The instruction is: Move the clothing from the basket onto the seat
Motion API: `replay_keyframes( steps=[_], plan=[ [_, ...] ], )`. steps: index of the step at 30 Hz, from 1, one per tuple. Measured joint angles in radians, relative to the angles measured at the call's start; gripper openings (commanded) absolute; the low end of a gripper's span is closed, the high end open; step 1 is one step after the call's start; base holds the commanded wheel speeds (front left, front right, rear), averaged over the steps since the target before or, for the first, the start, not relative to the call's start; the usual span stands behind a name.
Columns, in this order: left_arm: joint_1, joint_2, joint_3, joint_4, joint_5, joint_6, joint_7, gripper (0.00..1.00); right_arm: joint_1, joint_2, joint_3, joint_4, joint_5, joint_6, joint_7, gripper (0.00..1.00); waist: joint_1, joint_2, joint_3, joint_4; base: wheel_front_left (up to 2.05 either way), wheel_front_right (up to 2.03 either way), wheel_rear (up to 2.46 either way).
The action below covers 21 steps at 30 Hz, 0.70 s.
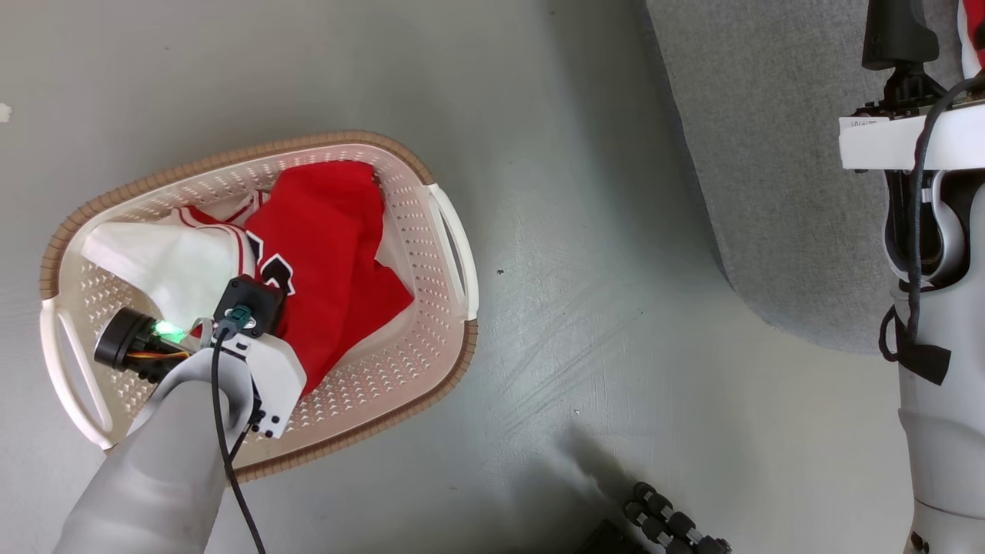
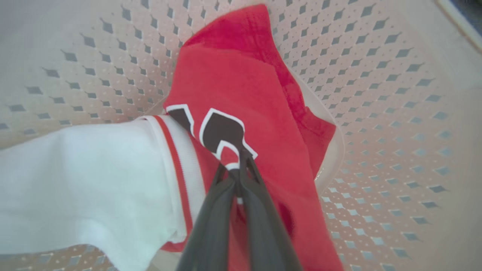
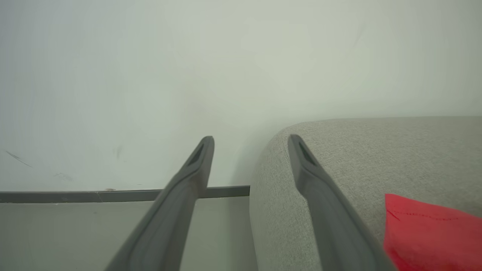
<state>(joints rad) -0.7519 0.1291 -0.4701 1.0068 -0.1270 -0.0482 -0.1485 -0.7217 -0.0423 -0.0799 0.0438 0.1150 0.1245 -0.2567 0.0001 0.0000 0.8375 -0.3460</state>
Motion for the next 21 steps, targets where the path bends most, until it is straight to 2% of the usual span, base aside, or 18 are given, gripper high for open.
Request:
replay_keyframes(
  steps=[6, 15, 21],
  plan=[
    [0.000, 0.005, -0.020, -0.053, 0.024, 0.000, -0.070, 0.00, 0.000, 0.000, 0.008, 0.008, 0.000, 0.000, 0.000, 1.00, 0.0000, 0.0000, -0.028, 0.018, 0.00, 0.00, 0.00],
    [0.001, 0.018, -0.001, -0.136, 0.020, 0.002, -0.095, 0.00, 0.002, 0.000, 0.031, 0.036, -0.027, 0.000, 0.000, 1.00, 0.0000, 0.0000, -0.080, 0.053, 0.00, 0.00, 0.00],
    [0.020, 0.038, 0.012, -0.219, 0.017, 0.021, -0.101, 0.00, 0.027, -0.001, 0.048, 0.058, -0.046, 0.000, 0.000, 1.00, 0.0000, 0.0000, -0.122, 0.081, 0.00, 0.00, 0.00]
  ],
)
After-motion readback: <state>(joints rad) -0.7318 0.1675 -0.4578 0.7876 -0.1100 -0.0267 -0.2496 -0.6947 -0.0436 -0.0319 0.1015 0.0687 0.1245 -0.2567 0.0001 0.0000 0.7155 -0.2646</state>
